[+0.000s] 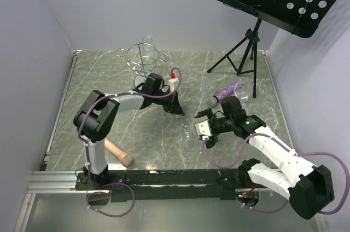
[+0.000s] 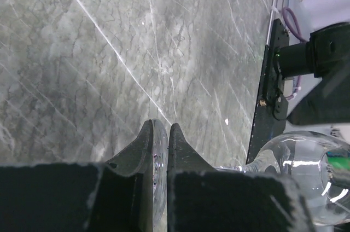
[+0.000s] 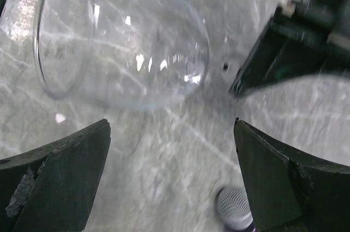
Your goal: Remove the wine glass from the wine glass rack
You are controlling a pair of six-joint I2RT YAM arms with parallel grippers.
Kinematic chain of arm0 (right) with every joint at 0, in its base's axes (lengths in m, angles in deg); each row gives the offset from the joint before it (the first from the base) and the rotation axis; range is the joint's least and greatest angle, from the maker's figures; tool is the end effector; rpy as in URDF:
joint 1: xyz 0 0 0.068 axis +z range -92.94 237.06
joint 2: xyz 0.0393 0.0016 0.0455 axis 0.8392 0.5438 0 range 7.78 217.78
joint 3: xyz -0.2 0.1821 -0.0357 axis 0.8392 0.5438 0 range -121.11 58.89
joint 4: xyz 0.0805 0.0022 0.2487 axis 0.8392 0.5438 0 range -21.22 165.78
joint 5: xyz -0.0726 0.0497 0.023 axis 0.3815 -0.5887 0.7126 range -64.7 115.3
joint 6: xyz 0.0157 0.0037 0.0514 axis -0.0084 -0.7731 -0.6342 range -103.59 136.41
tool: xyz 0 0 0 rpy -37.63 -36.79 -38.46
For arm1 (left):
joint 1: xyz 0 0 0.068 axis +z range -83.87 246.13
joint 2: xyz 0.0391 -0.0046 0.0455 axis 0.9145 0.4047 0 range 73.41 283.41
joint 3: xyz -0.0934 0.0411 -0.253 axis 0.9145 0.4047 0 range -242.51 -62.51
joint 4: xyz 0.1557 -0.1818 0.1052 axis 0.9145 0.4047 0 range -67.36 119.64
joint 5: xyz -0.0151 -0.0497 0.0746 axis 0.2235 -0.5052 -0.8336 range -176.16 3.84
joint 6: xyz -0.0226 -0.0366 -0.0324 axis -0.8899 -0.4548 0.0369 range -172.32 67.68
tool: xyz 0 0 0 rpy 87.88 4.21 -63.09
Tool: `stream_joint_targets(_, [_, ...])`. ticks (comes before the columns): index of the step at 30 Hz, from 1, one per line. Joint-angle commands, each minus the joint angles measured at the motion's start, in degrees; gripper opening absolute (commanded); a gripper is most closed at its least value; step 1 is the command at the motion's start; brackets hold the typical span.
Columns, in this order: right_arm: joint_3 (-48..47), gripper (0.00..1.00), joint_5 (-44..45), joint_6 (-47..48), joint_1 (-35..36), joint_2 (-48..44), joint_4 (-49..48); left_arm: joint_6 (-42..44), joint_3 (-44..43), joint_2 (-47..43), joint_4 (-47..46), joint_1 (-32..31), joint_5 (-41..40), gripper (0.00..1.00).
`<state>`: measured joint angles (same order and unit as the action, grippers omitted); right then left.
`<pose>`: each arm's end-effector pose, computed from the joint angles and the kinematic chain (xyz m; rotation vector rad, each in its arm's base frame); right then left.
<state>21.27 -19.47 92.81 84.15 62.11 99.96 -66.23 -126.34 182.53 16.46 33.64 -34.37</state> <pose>0.1530 0.1063 0.2415 -1.8847 1.0552 0.4561 0.3190 -0.2363 0.1704 0.8841 2.1566 -1.4391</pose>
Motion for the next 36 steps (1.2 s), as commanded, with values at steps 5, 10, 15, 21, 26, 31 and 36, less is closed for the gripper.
stream_joint_targets(5, [0.88,1.0,-0.23,4.72,6.13,0.87,-11.57,-7.44,-4.37,2.94,-3.67,0.15,5.86,0.01])
stream_joint_targets(10, [0.63,1.0,-1.54,10.25,6.48,1.13,-11.23,-10.6,-6.12,5.22,-5.07,0.76,7.53,0.01])
stream_joint_targets(15, [0.27,1.0,-3.21,14.47,6.48,1.75,-10.78,-15.17,-7.79,7.86,-7.62,1.29,9.55,0.01])
stream_joint_targets(21, [2.2,1.0,-4.01,16.76,6.83,1.58,-15.88,-19.05,-9.29,10.93,-10.0,1.38,12.28,0.01])
stream_joint_targets(26, [2.56,1.0,-4.09,17.11,7.1,1.57,-17.74,-19.75,-9.82,12.26,-10.17,1.46,13.07,0.01])
stream_joint_targets(31, [2.12,0.98,-4.36,17.29,7.1,1.66,-16.59,-21.33,-9.82,12.96,-11.31,1.9,12.99,0.01])
stream_joint_targets(36, [0.28,0.95,-4.71,17.64,7.1,2.98,-12.91,-22.74,-9.91,13.66,-11.93,2.26,12.9,0.01])
